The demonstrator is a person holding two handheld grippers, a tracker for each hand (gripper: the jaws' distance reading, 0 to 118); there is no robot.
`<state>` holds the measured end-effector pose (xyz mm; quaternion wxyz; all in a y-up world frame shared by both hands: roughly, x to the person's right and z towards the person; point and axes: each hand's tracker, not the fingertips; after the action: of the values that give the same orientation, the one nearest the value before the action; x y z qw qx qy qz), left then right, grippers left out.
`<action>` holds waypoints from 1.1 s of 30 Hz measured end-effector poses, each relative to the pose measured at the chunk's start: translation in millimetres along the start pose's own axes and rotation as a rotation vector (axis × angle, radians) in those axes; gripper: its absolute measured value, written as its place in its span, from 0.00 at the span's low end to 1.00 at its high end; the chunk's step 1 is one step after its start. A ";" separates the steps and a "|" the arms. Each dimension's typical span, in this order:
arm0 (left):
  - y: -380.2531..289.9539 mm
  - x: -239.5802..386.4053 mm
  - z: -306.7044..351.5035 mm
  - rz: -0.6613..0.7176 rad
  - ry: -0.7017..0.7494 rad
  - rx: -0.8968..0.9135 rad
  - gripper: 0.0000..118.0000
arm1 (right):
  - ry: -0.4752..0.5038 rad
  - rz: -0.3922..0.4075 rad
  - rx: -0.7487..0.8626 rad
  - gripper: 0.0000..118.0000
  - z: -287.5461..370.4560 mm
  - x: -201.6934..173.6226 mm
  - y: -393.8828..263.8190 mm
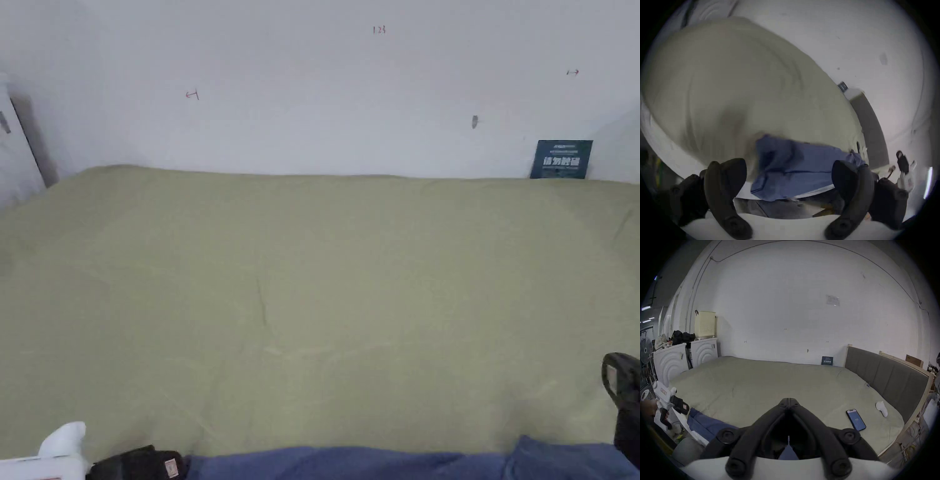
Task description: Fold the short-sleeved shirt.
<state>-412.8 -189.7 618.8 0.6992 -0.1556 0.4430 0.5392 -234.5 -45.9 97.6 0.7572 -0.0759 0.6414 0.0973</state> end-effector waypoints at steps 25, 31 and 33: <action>-3.0 42.5 23.4 -0.071 -0.032 0.100 0.10 | 0.033 -0.101 -0.063 0.00 -4.2 6.3 -6.2; -22.7 146.6 10.5 -0.320 -0.152 0.065 0.10 | 0.005 -0.123 -0.036 0.00 3.9 19.6 1.0; -29.8 169.2 -9.9 -0.373 -0.197 0.014 0.10 | -0.004 -0.128 -0.027 0.00 8.4 22.8 3.4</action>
<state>-386.3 -103.3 472.3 0.8278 -0.1768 0.3398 0.4099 -223.7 -39.5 76.5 0.7620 -0.1269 0.6324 0.0574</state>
